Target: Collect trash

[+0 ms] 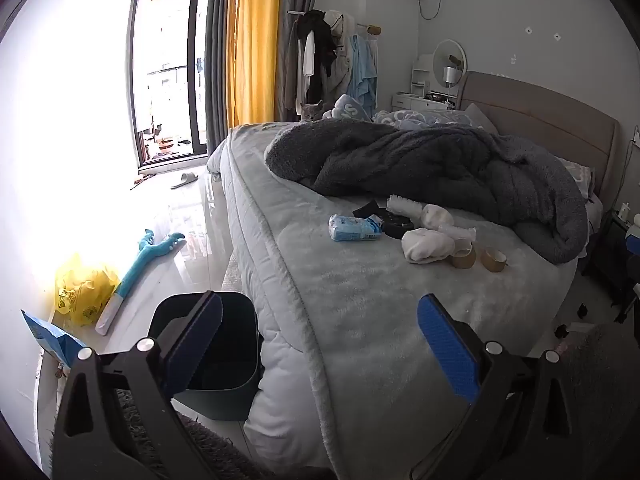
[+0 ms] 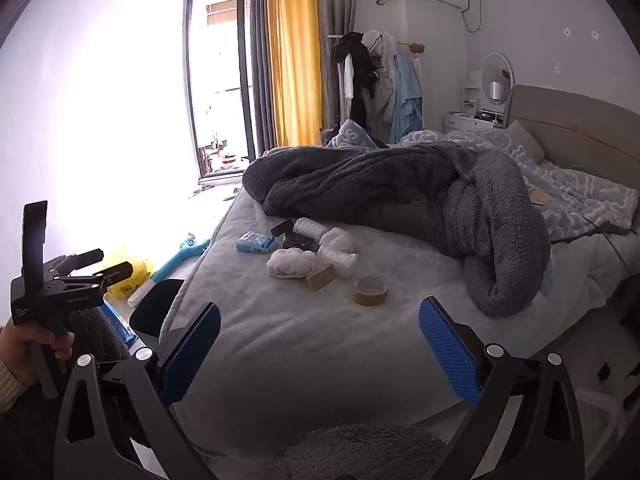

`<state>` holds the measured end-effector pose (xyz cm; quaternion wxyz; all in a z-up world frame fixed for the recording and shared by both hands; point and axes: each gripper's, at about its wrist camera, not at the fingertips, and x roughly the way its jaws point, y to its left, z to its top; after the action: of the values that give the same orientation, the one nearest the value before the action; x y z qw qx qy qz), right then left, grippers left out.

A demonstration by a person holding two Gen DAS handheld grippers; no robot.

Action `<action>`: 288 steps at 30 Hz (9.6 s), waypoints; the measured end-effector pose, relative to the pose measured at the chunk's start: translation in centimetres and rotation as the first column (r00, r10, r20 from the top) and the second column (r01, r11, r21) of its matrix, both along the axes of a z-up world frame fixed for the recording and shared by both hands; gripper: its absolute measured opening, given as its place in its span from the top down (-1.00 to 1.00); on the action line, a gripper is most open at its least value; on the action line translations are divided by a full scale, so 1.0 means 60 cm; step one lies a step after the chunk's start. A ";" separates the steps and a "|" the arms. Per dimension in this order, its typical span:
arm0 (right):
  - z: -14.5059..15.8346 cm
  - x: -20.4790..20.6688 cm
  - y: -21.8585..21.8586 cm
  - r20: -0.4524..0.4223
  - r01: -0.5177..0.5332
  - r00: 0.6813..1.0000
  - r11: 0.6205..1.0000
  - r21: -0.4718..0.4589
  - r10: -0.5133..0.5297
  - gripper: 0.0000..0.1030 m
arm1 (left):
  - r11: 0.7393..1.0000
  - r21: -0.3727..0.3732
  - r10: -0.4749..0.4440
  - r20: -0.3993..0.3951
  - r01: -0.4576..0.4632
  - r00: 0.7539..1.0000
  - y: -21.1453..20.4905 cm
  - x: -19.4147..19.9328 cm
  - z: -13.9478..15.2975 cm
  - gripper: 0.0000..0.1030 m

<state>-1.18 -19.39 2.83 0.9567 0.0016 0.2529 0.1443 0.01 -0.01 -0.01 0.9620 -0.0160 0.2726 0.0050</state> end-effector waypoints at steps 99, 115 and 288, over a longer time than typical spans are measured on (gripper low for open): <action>-0.054 0.140 0.058 -0.067 -0.152 0.988 0.974 -0.169 0.142 -0.74 | 0.986 -0.087 -0.149 -0.040 0.145 0.988 -0.054 0.082 0.011 -0.92; -0.139 0.238 0.098 -0.136 -0.262 0.963 0.932 -0.249 0.234 -0.49 | 0.946 -0.220 -0.280 -0.198 0.236 0.939 -0.105 0.247 -0.067 -0.79; -0.322 0.406 0.763 -0.572 -0.485 0.733 0.872 -0.059 0.369 -0.35 | 0.980 -0.022 0.199 0.074 -0.198 0.977 0.428 0.087 0.057 -0.47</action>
<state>23.19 26.42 -16.52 0.7802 -0.1140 0.5203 0.3280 5.22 25.69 3.43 0.9662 -0.0504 0.2330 0.0983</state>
